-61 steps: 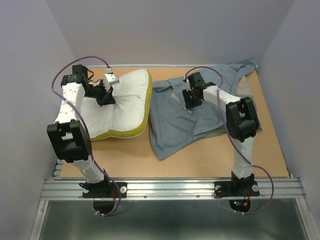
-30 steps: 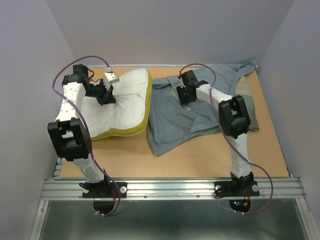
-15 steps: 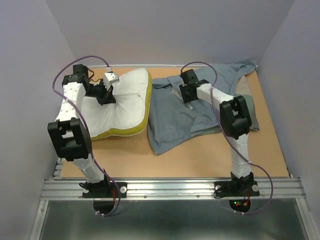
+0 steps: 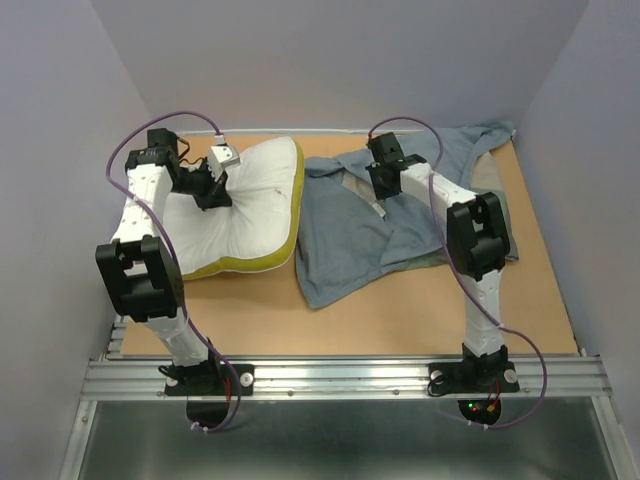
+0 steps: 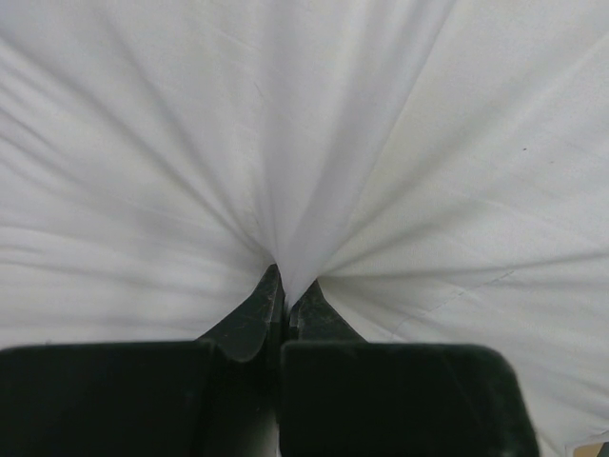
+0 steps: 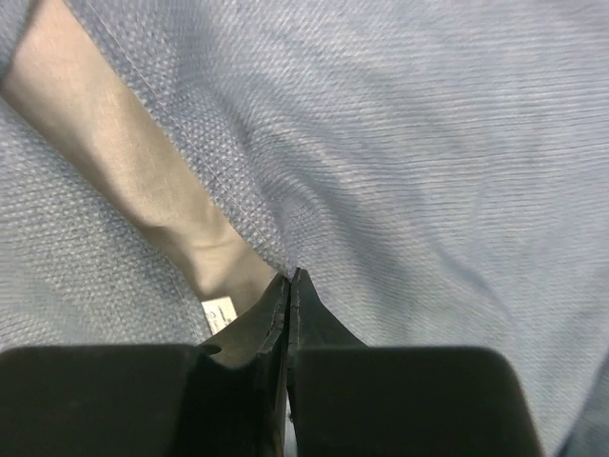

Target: Put the pillow into the pillowcase

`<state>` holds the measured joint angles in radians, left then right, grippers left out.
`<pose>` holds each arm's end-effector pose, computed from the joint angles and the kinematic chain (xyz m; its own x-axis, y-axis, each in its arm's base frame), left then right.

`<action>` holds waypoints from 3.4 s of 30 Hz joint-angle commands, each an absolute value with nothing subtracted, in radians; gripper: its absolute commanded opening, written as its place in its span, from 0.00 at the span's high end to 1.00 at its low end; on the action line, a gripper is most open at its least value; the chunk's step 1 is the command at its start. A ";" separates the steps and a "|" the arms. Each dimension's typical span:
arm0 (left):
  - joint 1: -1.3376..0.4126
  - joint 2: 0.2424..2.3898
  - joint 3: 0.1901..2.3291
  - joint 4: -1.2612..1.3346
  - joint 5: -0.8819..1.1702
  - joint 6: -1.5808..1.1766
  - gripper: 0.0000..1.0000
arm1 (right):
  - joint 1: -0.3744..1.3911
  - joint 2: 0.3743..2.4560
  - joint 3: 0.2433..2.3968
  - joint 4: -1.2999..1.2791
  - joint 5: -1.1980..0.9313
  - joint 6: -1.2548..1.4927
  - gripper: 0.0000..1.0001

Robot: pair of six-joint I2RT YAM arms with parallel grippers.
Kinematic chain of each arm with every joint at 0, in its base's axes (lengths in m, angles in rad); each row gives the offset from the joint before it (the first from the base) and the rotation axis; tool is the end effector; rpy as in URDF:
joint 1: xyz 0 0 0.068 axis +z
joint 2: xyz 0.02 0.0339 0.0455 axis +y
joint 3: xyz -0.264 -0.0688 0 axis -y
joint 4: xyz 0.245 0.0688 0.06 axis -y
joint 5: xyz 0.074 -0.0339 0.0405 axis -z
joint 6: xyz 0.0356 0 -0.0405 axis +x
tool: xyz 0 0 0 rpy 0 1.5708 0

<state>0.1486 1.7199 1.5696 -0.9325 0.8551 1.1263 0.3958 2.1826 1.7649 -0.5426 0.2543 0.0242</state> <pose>0.3561 0.0262 0.3112 -0.1474 0.5769 -0.8034 0.8973 0.4196 0.1367 0.4483 0.1776 0.1962 -0.7616 -0.2929 -0.5781 -0.2217 0.9560 -0.1922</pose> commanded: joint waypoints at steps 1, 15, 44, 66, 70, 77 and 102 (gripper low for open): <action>0.104 1.666 1.626 -0.972 0.839 1.157 1.00 | 0.373 2.031 1.804 -0.540 0.209 0.015 0.99; -0.299 1.681 1.733 -1.037 0.658 1.189 1.00 | 0.334 1.850 1.695 -0.587 0.025 0.020 1.00; -0.598 2.140 2.174 -1.115 0.606 1.279 1.00 | 0.270 1.724 1.531 -0.591 -0.314 0.032 1.00; -0.469 2.327 2.220 -0.350 0.525 0.642 1.00 | 0.270 1.718 1.548 -0.618 -0.215 0.067 0.35; -0.468 2.353 2.184 -0.333 0.462 0.589 0.81 | 0.261 1.683 1.468 -0.632 -0.129 0.077 0.27; -0.410 2.246 2.163 -0.461 0.636 0.633 0.01 | 0.169 1.603 1.278 -0.653 -0.261 0.098 0.29; -0.770 2.075 1.618 -0.405 0.348 1.295 0.01 | 0.057 1.568 1.172 -0.592 -0.430 0.167 0.39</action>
